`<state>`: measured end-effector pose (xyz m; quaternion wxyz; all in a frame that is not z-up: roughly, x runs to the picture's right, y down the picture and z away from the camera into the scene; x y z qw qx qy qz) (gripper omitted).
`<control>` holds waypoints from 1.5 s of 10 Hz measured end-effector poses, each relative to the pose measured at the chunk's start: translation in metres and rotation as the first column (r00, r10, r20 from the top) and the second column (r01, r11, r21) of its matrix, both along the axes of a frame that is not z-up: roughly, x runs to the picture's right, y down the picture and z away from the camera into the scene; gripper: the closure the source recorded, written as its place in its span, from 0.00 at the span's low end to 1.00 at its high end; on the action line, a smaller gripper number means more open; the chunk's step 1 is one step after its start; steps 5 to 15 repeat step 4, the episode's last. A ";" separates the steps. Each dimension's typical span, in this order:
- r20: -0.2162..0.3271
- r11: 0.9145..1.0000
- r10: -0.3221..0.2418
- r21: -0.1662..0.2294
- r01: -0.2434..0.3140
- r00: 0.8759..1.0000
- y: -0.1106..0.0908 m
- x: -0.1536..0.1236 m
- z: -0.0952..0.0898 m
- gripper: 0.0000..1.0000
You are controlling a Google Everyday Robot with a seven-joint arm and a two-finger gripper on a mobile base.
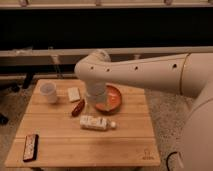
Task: Move the arm in a circular motion
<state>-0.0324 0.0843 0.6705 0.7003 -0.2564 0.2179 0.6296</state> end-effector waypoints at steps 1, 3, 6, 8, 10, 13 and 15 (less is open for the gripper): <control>-0.011 1.000 0.014 -0.003 -0.014 1.000 0.000 0.019 0.002 0.35; -0.017 1.000 0.030 -0.002 -0.030 0.999 0.000 0.044 0.001 0.35; -0.018 0.999 0.041 -0.001 -0.041 0.999 0.000 0.048 0.000 0.35; -0.018 0.999 0.041 -0.001 -0.041 0.999 0.000 0.048 0.000 0.35; -0.018 0.999 0.041 -0.001 -0.041 0.999 0.000 0.048 0.000 0.35; -0.018 0.999 0.041 -0.001 -0.041 0.999 0.000 0.048 0.000 0.35; -0.018 0.999 0.041 -0.001 -0.041 0.999 0.000 0.048 0.000 0.35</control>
